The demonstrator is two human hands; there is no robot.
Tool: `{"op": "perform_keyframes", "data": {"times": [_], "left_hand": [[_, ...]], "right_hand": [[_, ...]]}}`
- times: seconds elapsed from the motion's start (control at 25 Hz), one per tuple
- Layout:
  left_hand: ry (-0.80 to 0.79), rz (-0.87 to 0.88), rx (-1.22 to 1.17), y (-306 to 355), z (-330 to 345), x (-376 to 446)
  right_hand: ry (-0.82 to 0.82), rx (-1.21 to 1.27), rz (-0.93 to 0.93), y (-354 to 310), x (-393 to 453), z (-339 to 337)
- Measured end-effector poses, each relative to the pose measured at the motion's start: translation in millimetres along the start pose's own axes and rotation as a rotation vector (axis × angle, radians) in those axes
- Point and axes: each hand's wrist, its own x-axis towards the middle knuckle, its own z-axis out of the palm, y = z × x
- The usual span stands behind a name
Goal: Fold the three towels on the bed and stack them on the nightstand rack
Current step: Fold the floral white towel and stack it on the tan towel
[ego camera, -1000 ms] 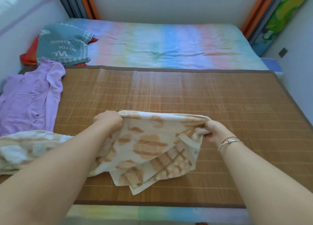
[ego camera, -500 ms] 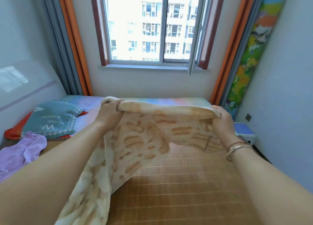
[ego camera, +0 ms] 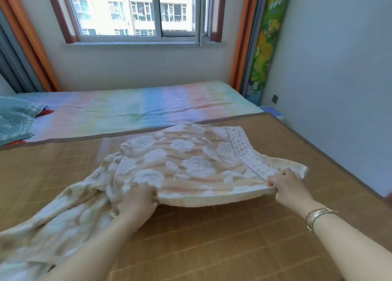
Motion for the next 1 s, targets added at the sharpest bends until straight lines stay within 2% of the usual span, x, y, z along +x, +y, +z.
{"op": "perform_keyframes", "data": {"times": [0.16, 0.28, 0.44, 0.52, 0.68, 0.84, 1.0], "left_hand": [[-0.126, 0.143, 0.288, 10.3, 92.2, -46.5], [-0.16, 0.156, 0.264, 18.5, 115.3, -81.6], [-0.327, 0.169, 0.212, 25.9, 122.3, -94.9], [-0.389, 0.134, 0.152, 34.1, 115.3, -80.6], [-0.17, 0.164, 0.045, 66.1, 135.0, -13.6], [-0.267, 0.142, 0.052, 107.3, 179.9, 34.7], [-0.22, 0.119, 0.139, 146.4, 227.5, 41.7]], "right_hand": [[-0.067, -0.073, 0.009, 57.1, -45.1, 98.9], [-0.052, -0.013, -0.009, 70.5, -71.6, 127.6], [0.147, 0.07, -0.082, 67.2, -76.6, 152.7], [0.074, 0.126, -0.034, 63.4, -57.2, 159.8], [0.045, 0.182, -0.007, 59.9, -8.4, 168.3], [0.006, 0.102, 0.023, 81.2, 20.2, 188.3], [0.049, -0.04, -0.002, 137.3, 38.0, 198.0]]}}
